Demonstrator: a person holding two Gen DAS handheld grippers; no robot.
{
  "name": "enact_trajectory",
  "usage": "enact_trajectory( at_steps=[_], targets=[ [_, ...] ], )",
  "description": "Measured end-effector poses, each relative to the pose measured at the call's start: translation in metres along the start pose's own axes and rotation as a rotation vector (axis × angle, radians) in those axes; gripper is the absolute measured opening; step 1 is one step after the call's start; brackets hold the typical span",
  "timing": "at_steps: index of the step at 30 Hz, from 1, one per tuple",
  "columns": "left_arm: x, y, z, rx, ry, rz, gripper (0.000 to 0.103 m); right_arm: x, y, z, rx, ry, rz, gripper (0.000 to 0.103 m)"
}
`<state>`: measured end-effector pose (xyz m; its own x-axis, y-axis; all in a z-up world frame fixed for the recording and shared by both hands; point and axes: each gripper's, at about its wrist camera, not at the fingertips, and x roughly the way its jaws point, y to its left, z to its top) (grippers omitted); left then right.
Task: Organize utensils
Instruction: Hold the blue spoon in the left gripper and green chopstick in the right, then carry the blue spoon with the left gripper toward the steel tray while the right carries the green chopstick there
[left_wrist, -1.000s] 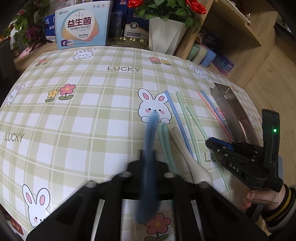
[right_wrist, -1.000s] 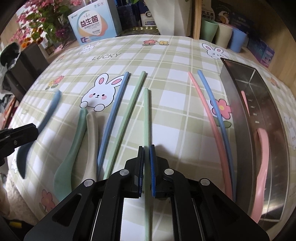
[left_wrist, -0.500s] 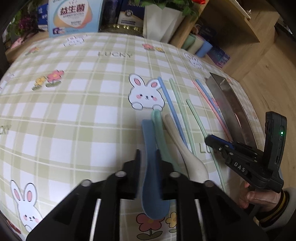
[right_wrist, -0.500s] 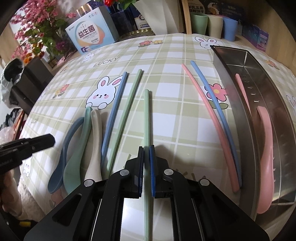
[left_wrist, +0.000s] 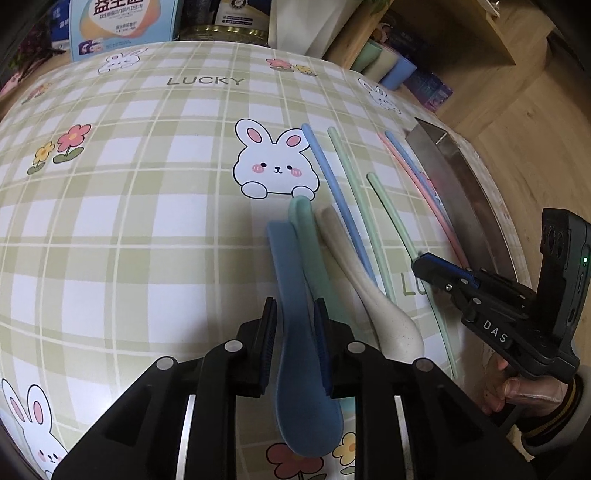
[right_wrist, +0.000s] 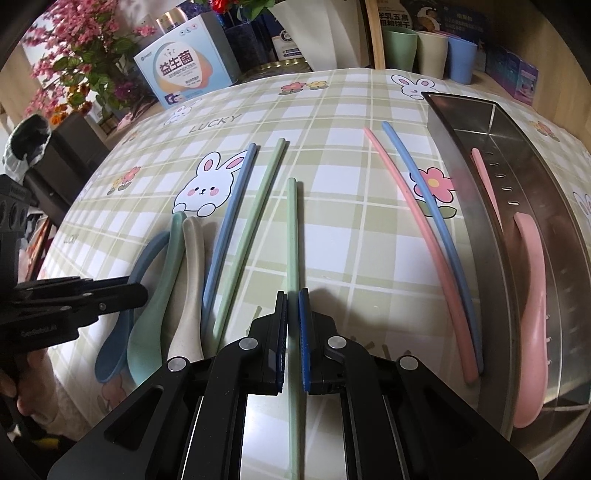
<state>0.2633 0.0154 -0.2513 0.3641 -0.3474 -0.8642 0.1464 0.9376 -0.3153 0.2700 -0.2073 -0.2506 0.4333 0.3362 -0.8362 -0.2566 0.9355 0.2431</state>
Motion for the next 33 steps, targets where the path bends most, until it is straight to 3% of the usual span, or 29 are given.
enact_trajectory(
  at_steps=[9, 22, 27, 33],
  targets=[
    [-0.026, -0.001, 0.003, -0.015, -0.104, 0.024, 0.013, -0.003, -0.009, 0.002, 0.059, 0.022, 0.056, 0.006],
    [-0.059, -0.007, 0.020, -0.044, -0.187, 0.032, 0.014, -0.049, -0.034, 0.019, 0.147, -0.130, 0.119, 0.006],
    [-0.064, -0.016, 0.030, -0.032, -0.200, 0.024, 0.014, -0.073, -0.079, 0.041, 0.205, -0.224, 0.026, 0.006],
    [-0.061, -0.028, 0.038, -0.012, -0.194, 0.012, 0.014, -0.068, -0.124, 0.052, 0.267, -0.186, -0.070, 0.006]
  ],
)
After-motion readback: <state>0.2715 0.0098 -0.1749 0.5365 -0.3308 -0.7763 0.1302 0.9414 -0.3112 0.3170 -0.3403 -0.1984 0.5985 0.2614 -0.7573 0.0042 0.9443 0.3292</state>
